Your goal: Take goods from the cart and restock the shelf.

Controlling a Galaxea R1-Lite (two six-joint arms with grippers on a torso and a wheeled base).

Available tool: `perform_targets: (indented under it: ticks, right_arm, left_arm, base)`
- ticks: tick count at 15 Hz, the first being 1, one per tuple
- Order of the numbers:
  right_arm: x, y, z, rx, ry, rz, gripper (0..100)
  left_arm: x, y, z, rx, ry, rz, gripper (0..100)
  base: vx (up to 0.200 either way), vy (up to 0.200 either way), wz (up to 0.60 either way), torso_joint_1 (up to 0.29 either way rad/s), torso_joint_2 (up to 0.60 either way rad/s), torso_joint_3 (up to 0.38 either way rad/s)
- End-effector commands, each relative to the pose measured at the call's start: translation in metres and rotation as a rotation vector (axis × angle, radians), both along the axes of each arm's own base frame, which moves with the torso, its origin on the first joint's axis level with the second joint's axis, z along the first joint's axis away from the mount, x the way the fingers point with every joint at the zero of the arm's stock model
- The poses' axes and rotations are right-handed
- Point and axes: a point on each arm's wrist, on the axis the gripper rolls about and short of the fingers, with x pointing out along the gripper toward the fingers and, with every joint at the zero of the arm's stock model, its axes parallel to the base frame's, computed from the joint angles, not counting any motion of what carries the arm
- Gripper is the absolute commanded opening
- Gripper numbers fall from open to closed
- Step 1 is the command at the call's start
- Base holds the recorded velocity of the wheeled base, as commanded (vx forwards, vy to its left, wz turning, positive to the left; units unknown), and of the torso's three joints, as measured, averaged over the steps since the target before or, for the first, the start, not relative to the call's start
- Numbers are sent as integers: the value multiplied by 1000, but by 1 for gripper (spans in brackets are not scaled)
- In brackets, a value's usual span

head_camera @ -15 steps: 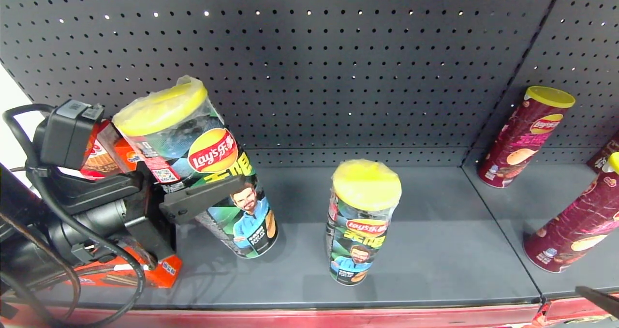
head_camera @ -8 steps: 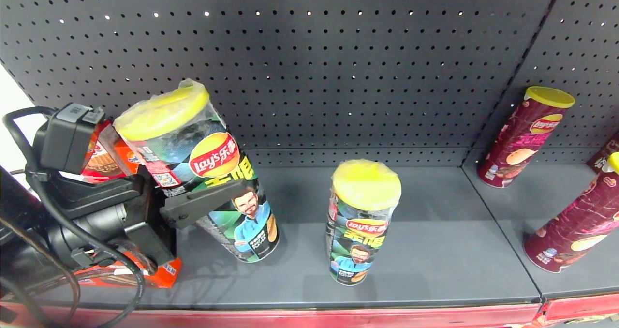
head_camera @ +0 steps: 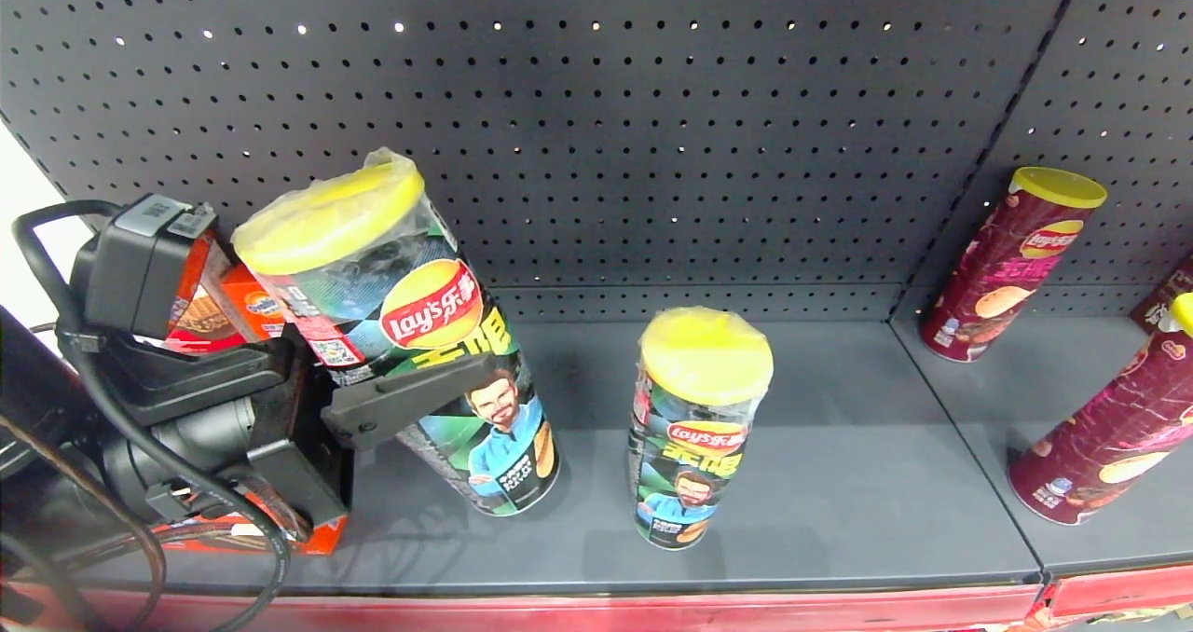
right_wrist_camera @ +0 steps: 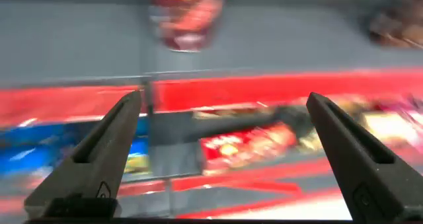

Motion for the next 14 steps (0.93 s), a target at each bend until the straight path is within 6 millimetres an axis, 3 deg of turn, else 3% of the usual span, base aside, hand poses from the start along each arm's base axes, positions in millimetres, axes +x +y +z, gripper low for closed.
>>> perform_targets:
  ticks: [1,4,11,14]
  right_arm:
    - [0,3,0,5,-14,152,100]
    - [-1,4,-7,72,64,166,100]
    - [-1,4,-7,77,53,165,100]
    - [-1,4,-7,77,53,165,100]
  left_arm:
    - [2,-1,1,-1,-3,-5,0]
    - [1,-1,1,-1,-6,-7,0]
    - [-2,-4,-1,7,11,-50,0]
    - [14,-12,6,3,-4,-57,0]
  base:
    - [0,0,0,0,0,0]
    - [0,0,0,0,0,0]
    - [0,0,0,0,0,0]
    - [0,0,0,0,0,0]
